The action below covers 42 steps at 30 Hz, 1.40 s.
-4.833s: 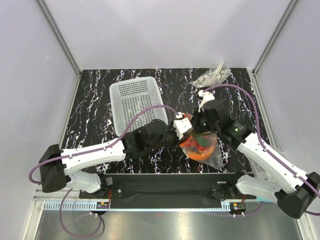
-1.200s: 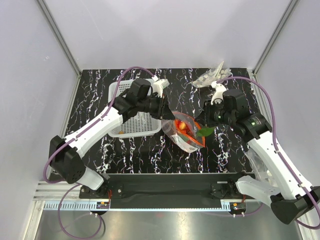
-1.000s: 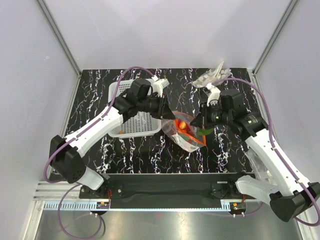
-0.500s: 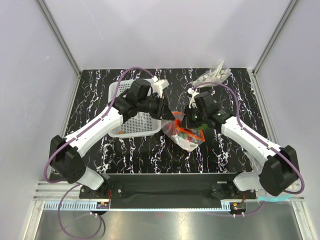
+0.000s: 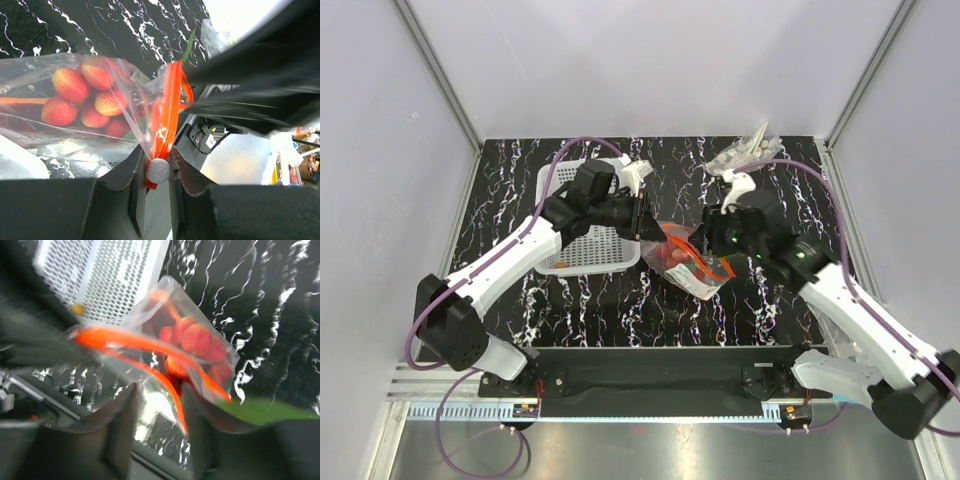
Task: Place the food in the zip-top bag and seal the zipper
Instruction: Adjust the zipper food storage bag at the center of the board.
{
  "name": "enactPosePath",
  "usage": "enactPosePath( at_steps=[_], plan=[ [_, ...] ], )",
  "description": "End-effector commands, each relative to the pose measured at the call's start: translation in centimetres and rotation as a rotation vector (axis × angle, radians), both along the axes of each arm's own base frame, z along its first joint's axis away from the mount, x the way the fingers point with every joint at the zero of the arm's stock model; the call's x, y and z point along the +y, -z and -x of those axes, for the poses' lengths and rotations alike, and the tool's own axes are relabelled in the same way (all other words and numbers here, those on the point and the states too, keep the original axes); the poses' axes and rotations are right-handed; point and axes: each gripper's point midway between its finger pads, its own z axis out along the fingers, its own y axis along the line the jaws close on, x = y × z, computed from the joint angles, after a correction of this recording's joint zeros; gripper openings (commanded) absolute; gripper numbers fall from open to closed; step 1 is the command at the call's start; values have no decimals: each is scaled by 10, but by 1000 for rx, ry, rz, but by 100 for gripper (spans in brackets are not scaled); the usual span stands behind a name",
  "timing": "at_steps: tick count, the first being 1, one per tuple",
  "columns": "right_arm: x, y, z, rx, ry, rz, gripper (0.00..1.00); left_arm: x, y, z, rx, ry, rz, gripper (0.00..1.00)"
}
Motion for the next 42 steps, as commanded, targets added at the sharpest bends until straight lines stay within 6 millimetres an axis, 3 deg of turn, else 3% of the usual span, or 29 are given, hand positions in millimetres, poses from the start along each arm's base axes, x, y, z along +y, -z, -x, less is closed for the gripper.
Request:
enactPosePath(
  at_steps=[1,8,10,11,14,20,26,27,31,32,38,39,42],
  plan=[
    [-28,-21,20,-5,58,38,52,0,-34,-5,-85,-3,98,0],
    [-64,2,45,120,217,84,62,3,-35,-14,-72,-35,125,0],
    [-78,8,42,111,291,112,72,4,-34,-15,-74,-38,124,0],
    [-82,10,41,117,327,116,86,4,-35,-14,-73,-36,127,0],
    [-90,17,30,107,399,156,93,5,-35,-12,-74,-29,125,0],
    [-88,30,4,146,464,87,91,9,-32,-9,-76,-31,115,0],
    [-70,31,-21,153,462,-33,89,11,-27,-5,-69,-30,106,0],
    [-67,31,-22,152,451,-43,88,11,-26,-6,-69,-31,106,0],
    [-48,24,-24,156,378,-112,61,12,-28,-6,-72,-32,107,0],
    [-42,21,-22,158,351,-135,50,12,-29,-7,-76,-34,108,0],
    [-31,19,-9,193,273,-171,21,14,-31,-11,-82,-45,103,0],
    [-31,17,-6,187,264,-182,10,14,-31,-12,-82,-48,102,0],
    [-28,12,1,172,220,-203,3,15,-31,-16,-79,-58,104,0]
  ],
)
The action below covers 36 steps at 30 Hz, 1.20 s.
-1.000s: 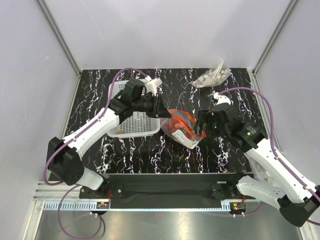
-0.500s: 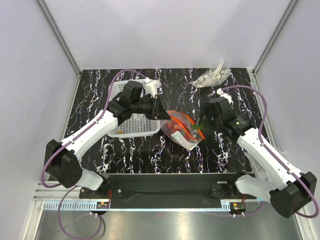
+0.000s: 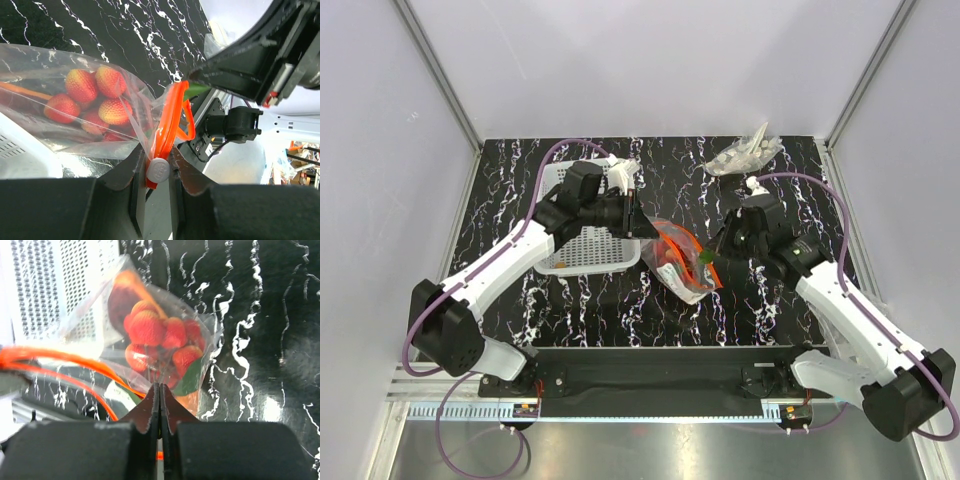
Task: Place the food in the zip-top bag and seal the zipper
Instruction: Adjust the zipper food storage bag at the center of the board.
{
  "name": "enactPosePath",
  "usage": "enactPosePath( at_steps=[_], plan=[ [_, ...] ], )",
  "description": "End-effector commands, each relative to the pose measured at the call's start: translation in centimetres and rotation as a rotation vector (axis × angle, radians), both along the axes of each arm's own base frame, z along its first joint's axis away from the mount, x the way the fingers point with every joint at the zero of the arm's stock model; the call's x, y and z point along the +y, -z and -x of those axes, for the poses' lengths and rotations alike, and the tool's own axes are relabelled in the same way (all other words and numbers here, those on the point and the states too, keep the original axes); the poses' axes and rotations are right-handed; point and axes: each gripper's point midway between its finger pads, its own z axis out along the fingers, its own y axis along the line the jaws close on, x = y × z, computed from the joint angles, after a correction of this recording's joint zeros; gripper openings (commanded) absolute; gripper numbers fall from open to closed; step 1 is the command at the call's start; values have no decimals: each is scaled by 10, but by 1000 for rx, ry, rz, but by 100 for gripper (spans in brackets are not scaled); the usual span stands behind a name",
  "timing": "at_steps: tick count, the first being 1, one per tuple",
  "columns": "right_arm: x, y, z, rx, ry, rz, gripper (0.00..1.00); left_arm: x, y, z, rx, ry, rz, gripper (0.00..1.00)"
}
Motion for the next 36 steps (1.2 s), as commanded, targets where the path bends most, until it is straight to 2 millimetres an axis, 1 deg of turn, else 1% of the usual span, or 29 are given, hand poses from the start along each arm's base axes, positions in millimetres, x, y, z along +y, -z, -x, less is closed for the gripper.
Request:
enactPosePath(
  at_steps=[1,3,4,5,7,8,9,10,11,13,14,15,17,19,20,21,22,23,24,26,27,29,30,31,32,34,35,36],
  plan=[
    [10,-18,7,-66,-79,-64,1,-1,-33,-6,-86,11,69,0],
    [19,-25,14,-97,-153,-93,0,-1,-32,-7,-82,11,70,0],
    [22,-23,17,-108,-189,-89,0,-2,-32,-7,-80,14,70,0],
    [35,-29,23,-130,-256,-118,0,-2,-32,-7,-77,15,69,0],
    [47,-29,28,-152,-317,-105,0,-2,-32,-7,-76,18,70,0],
    [53,-26,26,-158,-336,-90,0,-3,-31,-7,-74,18,68,0],
    [62,-29,29,-168,-369,-84,0,-2,-32,-7,-75,18,69,0],
    [66,-28,27,-179,-383,-68,0,-2,-31,-7,-72,18,68,0],
    [69,-21,22,-169,-381,-45,0,-2,-32,-6,-74,22,71,0],
    [72,-20,14,-182,-380,-14,0,-2,-34,-4,-72,28,75,0],
    [73,-15,8,-179,-375,7,0,-2,-35,-3,-74,28,77,0],
    [74,-19,5,-192,-374,14,0,-1,-35,-4,-74,22,74,0],
    [70,-20,-2,-208,-354,52,0,-1,-34,-4,-70,21,68,0],
    [67,-27,-4,-232,-346,68,1,-2,-34,-5,-67,21,65,0],
    [64,-33,-3,-250,-340,72,2,-1,-33,-6,-65,18,64,0],
    [62,-35,-2,-260,-339,77,14,-3,-32,-8,-63,18,62,0],
    [59,-36,-1,-267,-342,92,21,-3,-34,-9,-64,16,64,0],
    [57,-41,4,-283,-354,91,27,-3,-34,-10,-60,15,64,0],
    [54,-40,7,-286,-359,101,38,-4,-34,-10,-57,14,66,0],
    [47,-44,13,-307,-361,116,37,-6,-36,-13,-61,9,68,0],
    [44,-41,15,-304,-357,125,28,-6,-34,-14,-56,8,64,0],
    [37,-43,20,-301,-348,131,20,-7,-36,-15,-59,7,68,0],
    [37,-43,22,-299,-352,133,14,-7,-36,-16,-60,4,68,0],
    [37,-42,24,-292,-360,130,5,-8,-36,-16,-54,4,68,0],
    [36,-42,27,-289,-366,129,1,-8,-37,-18,-57,2,70,0],
    [37,-42,31,-282,-382,118,1,-8,-36,-19,-54,1,70,0],
    [37,-42,32,-280,-384,115,5,-9,-37,-19,-57,1,71,0],
    [36,-40,33,-274,-384,117,18,-9,-36,-19,-53,1,69,0]
  ],
)
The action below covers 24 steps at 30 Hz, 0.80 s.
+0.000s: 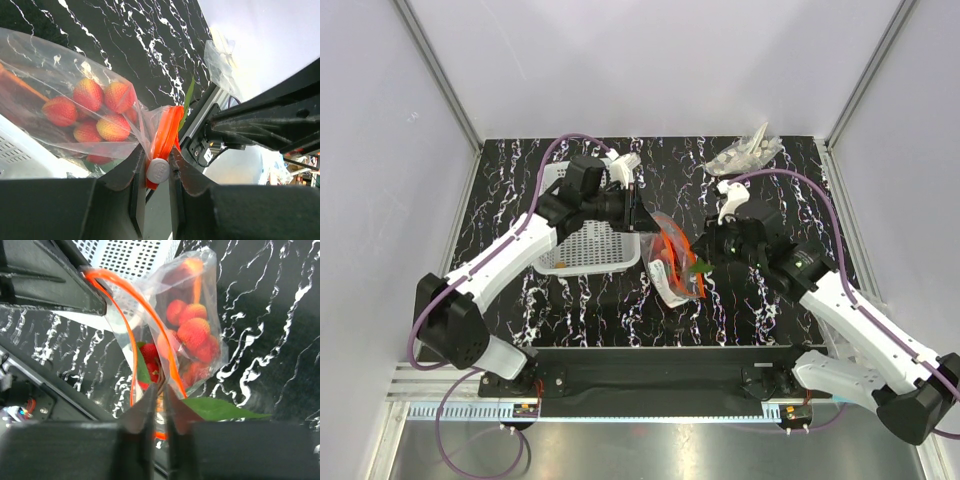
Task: Place the food in the zip-top bag and seal the zipper
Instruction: Adjust the zipper food storage bag at the center of the board.
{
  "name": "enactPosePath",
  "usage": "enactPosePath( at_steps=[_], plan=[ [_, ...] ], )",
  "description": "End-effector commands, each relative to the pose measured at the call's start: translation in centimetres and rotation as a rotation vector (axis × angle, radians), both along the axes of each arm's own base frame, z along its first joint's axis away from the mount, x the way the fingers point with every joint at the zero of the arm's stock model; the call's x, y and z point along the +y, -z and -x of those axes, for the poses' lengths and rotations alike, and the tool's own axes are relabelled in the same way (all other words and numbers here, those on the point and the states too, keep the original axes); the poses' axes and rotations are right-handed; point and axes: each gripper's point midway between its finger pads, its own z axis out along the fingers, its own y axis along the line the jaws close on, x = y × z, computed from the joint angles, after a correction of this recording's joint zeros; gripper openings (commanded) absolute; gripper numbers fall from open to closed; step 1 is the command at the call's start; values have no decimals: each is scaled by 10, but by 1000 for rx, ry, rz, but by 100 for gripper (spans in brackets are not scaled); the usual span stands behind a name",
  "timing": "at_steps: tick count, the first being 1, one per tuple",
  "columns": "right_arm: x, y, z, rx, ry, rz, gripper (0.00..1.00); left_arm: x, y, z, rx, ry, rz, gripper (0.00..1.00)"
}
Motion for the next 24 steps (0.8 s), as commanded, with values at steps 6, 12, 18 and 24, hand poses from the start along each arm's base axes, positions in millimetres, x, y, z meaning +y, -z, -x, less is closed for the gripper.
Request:
enactPosePath(
  at_steps=[6,12,18,24],
  plan=[
    [-39,18,0,83,256,62,61,-6,-30,-9,-70,4,58,0],
    [-58,53,14,227,473,-10,72,-7,-30,-11,-74,-6,63,0],
    [-57,60,9,235,568,-136,80,-5,-31,-9,-78,-6,65,0],
    [-42,62,4,249,561,-261,80,-5,-30,-8,-78,-4,64,0]
  ],
)
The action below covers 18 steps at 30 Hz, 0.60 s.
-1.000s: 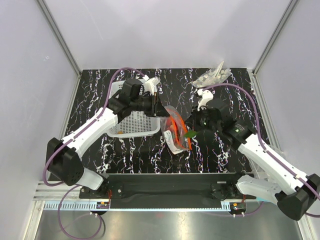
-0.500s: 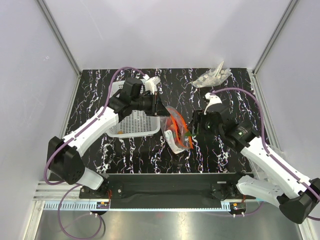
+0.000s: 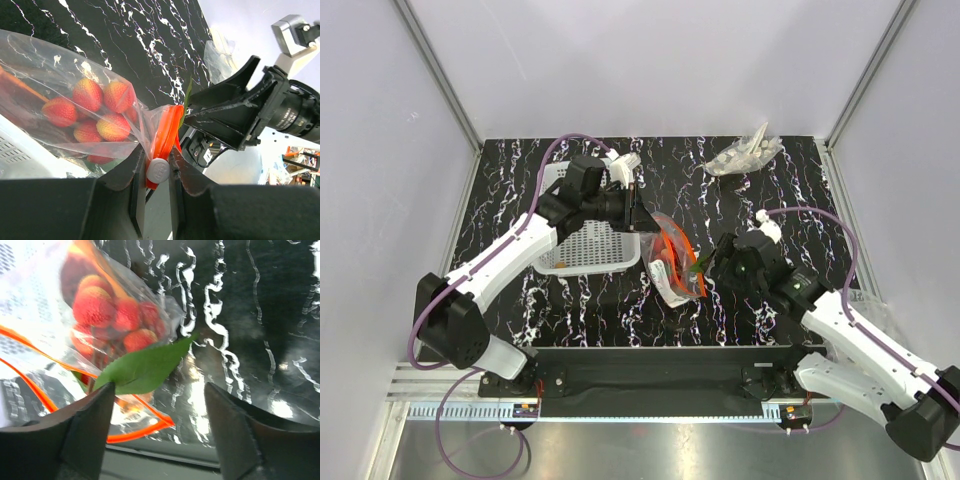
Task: Place the food in the zip-top bag and seal the zipper
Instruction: Adjust the zipper food storage bag at the center of the board.
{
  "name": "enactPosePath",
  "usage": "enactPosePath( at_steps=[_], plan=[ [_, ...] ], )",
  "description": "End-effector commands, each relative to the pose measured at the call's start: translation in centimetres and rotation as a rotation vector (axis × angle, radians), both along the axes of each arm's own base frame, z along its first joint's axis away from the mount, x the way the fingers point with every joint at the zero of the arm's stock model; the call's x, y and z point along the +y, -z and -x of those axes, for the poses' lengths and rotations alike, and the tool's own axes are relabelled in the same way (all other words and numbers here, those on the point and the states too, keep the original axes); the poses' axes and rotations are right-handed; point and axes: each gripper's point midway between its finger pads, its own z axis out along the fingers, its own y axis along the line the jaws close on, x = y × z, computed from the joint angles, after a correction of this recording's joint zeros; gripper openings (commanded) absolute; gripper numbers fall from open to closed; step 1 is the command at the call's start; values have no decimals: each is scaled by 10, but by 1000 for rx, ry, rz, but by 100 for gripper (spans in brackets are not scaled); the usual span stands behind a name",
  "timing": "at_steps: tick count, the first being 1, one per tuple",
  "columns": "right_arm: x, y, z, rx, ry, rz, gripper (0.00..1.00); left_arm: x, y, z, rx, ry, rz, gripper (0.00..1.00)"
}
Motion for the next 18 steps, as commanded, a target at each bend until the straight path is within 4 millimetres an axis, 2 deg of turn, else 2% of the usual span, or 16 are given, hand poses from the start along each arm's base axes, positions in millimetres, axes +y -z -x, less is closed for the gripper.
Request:
enactPosePath(
  at_steps=[1,2,6,8,9,12,13,15,18],
  plan=[
    [14,-22,-15,-106,66,-175,77,-4,-29,-6,-77,1,62,0],
    [12,-15,-15,-107,80,-180,75,-4,-30,-6,-79,-1,63,0],
    [16,-21,-22,-155,92,-229,75,-3,-32,-5,-83,-1,66,0],
    [19,-20,-24,-160,83,-237,79,-3,-33,-4,-86,3,67,0],
    [20,-21,-24,-164,83,-243,85,-3,-33,-5,-85,2,68,0],
    [21,-27,-26,-202,95,-298,86,-3,-33,-4,-86,3,67,0],
    [20,-35,-28,-235,110,-328,84,-3,-35,-4,-87,3,69,0],
    [18,-32,-27,-243,128,-352,79,-2,-34,-4,-88,1,68,0],
    [17,-39,-28,-268,133,-377,61,-3,-35,-4,-88,3,66,0]
  ],
)
